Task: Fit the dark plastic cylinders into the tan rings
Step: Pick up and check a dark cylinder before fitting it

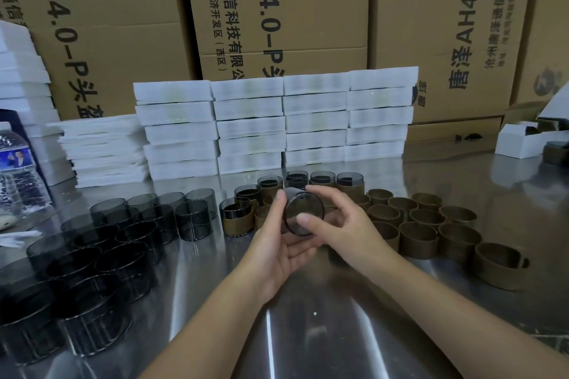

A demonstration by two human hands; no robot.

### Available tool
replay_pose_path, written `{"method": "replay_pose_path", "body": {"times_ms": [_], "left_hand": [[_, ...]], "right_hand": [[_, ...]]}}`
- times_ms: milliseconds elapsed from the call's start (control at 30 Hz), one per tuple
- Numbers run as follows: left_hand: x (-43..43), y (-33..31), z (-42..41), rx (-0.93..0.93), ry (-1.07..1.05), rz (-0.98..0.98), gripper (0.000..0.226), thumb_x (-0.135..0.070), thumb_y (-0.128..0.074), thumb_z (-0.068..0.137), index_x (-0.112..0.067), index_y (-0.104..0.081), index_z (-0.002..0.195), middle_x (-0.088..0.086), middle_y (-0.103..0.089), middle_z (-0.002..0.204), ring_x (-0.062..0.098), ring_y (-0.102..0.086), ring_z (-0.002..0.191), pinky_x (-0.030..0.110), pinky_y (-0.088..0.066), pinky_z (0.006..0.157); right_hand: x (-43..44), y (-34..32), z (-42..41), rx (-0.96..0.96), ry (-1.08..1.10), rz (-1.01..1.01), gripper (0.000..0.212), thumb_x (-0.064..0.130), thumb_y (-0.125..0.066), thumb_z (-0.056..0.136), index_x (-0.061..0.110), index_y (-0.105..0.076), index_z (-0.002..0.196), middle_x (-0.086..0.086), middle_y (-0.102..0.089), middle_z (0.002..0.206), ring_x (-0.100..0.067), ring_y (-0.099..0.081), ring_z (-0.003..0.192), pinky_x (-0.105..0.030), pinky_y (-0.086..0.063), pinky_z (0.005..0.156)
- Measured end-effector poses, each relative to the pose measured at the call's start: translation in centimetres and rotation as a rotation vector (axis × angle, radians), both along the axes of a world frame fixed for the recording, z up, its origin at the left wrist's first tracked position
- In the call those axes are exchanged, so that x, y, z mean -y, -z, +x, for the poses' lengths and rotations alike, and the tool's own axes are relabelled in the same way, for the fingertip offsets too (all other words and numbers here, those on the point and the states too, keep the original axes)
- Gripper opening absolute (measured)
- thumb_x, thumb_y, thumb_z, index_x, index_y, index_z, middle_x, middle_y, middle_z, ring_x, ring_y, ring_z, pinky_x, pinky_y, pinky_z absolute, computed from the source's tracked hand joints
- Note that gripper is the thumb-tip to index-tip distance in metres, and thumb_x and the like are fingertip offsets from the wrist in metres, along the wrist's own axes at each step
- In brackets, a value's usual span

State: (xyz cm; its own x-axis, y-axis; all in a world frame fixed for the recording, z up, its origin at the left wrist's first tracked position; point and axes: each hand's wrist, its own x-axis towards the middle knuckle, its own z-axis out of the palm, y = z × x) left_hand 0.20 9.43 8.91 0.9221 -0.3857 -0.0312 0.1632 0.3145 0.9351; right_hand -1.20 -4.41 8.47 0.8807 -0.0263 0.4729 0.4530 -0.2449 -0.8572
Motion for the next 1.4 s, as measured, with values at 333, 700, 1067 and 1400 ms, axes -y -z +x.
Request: {"method": "replay_pose_path", "body": {"times_ms": [333, 700, 1067, 1400], "left_hand": [[0.2, 0.1, 0.1, 0.001, -0.047, 0.084, 0.065, -0.065, -0.035, 0.093, -0.012, -0.07, 0.11, 0.01, -0.076, 0.096, 0.019, -0.075, 0.081, 0.026, -0.058, 0.059], [0.2, 0.4, 0.3, 0.089, -0.14, 0.298, 0.066, -0.067, -0.038, 0.092, -0.012, -0.073, 0.094, 0.008, -0.072, 0.066, 0.015, -0.067, 0.054, 0.027, -0.053, 0.055], [0.2, 0.0, -0.1, 0.152, -0.081, 0.39, 0.07, -0.067, -0.035, 0.092, -0.01, -0.073, 0.083, 0.006, -0.076, 0.076, 0.011, -0.067, 0.057, 0.024, -0.054, 0.056], [0.4, 0.0, -0.5, 0.258, -0.126, 0.335, 0.035, -0.048, -0.042, 0.099, -0.029, -0.069, 0.109, -0.001, -0.077, 0.092, 0.018, -0.075, 0.081, 0.042, -0.059, 0.077]], "right_hand": [[0.0, 0.9, 0.6, 0.045, -0.016, -0.068, 0.075, 0.058, -0.083, 0.053, 0.057, -0.049, 0.12, 0.007, -0.057, 0.128, -0.008, -0.058, 0.117, -0.038, -0.047, 0.103], [-0.1, 0.2, 0.0, 0.08, 0.062, -0.065, 0.056, 0.055, -0.076, 0.062, 0.036, -0.058, 0.112, 0.018, -0.067, 0.107, 0.005, -0.061, 0.103, -0.017, -0.046, 0.089], [0.1, -0.2, -0.3, 0.079, 0.104, 0.001, 0.048, 0.068, -0.067, 0.061, 0.033, -0.068, 0.094, 0.016, -0.071, 0.091, 0.0, -0.066, 0.087, -0.014, -0.049, 0.074], [0.1, -0.6, -0.5, 0.076, 0.16, 0.043, 0.015, 0.058, -0.065, 0.076, 0.048, -0.073, 0.083, 0.019, -0.073, 0.081, 0.002, -0.067, 0.073, -0.015, -0.049, 0.058]]}}
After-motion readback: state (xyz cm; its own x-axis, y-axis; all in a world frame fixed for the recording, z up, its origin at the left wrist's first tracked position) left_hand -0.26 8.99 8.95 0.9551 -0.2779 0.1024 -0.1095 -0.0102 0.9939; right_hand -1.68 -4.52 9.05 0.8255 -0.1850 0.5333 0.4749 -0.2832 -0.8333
